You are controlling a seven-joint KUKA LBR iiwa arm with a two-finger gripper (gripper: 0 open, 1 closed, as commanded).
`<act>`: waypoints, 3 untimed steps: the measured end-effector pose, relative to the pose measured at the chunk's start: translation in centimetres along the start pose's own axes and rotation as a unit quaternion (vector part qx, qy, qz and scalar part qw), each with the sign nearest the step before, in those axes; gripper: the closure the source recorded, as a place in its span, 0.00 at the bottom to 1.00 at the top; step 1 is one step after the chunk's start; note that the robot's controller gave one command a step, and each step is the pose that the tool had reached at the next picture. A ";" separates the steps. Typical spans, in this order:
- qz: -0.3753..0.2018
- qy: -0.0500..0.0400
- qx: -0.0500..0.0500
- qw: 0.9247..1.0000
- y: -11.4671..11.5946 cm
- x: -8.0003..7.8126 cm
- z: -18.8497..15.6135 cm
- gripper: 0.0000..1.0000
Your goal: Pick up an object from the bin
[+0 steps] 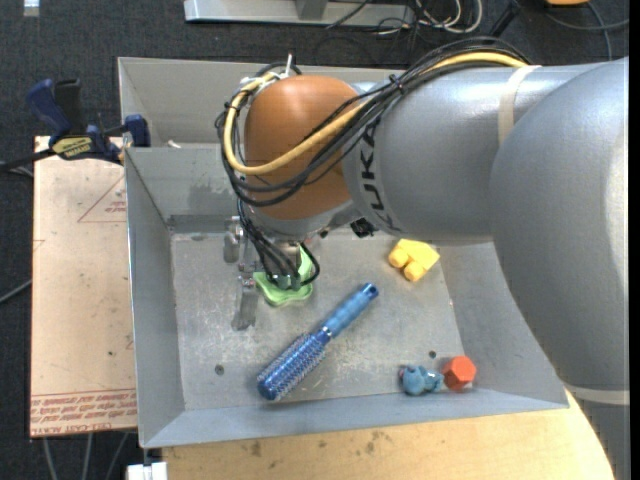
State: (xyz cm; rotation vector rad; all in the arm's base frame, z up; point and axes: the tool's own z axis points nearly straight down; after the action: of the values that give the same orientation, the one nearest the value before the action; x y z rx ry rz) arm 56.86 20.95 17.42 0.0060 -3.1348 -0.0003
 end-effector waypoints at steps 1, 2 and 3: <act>-0.144 -0.016 -0.001 0.989 -5.5 8.2 10.2 0.00; -0.177 -0.006 0.002 0.984 -12.8 6.3 7.3 0.00; -0.346 -0.006 0.001 0.938 -15.8 -1.6 7.4 0.00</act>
Offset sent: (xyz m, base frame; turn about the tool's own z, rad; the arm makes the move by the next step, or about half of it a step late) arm -0.0892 -0.0561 -0.1042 -0.2940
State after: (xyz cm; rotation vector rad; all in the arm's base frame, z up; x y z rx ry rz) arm 58.43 5.17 10.02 1.0956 -2.9497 0.0003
